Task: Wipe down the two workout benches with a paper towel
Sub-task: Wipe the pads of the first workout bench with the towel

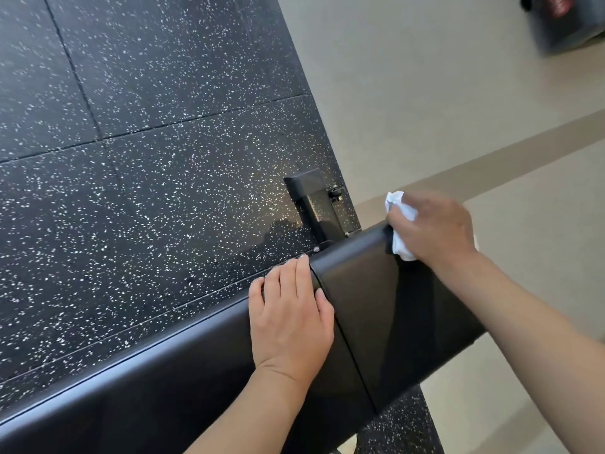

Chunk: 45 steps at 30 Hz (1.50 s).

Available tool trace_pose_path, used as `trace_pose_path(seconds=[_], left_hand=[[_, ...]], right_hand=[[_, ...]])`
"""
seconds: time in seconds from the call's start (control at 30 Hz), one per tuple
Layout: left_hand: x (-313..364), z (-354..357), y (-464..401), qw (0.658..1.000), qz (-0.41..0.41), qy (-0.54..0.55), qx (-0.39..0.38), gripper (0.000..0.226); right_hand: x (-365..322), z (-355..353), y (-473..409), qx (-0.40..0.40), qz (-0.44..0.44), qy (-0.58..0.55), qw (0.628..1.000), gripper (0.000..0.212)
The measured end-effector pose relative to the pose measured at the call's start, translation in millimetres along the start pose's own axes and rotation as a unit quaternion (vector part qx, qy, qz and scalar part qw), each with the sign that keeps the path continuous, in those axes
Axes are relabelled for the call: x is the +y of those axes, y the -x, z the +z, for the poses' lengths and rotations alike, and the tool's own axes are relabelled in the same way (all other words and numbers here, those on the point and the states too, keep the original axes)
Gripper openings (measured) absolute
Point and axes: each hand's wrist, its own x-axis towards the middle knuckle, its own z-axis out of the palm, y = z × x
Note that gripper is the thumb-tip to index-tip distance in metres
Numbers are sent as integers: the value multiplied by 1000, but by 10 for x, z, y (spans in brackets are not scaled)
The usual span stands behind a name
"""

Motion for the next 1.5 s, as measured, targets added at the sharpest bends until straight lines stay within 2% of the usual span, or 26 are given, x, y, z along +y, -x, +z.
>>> trace_pose_path(seconds=[0.1, 0.23, 0.3, 0.37, 0.43, 0.53, 0.67, 0.8, 0.9, 1.03, 1.2, 1.3, 1.5], left_hand=[[-14, -4, 5, 999, 38, -20, -6, 56], [-38, -21, 17, 986, 153, -63, -29, 65], [-46, -30, 9, 973, 213, -86, -35, 67], [-27, -46, -14, 946, 302, -110, -51, 67], [12, -54, -65, 903, 401, -136, -73, 66], [205, -25, -69, 851, 488, -161, -109, 66], [711, 127, 9, 830, 512, -179, -130, 70], [1118, 343, -25, 821, 527, -175, -130, 65], [1143, 428, -25, 841, 513, -133, -109, 63], [1132, 441, -16, 850, 506, -111, -95, 63], [1139, 485, -4, 851, 504, -115, -86, 60], [1135, 511, -15, 850, 506, -111, -91, 60], [1101, 540, -25, 854, 499, -113, -92, 62]], right_hand=[[-132, 104, 352, 52, -14, -55, 997, 34], [-433, 338, 982, 152, -133, -129, 971, 34], [-374, 447, 1191, 172, -172, -146, 959, 34], [-159, 511, 1358, 186, -180, -144, 955, 35], [136, 562, 1522, 203, -183, -129, 953, 35], [682, 638, 1763, 226, -146, -102, 958, 32], [1241, 732, 2057, 244, -53, -117, 961, 33], [1365, 926, 2364, 247, 60, -184, 949, 31], [1144, 1053, 2533, 232, 193, -313, 901, 34], [592, 1214, 2659, 249, 338, -502, 756, 30], [43, 1231, 2727, 290, 439, -594, 609, 34], [-166, 1226, 2785, 302, 452, -613, 573, 34], [-114, 1194, 2672, 298, 463, -643, 532, 35]])
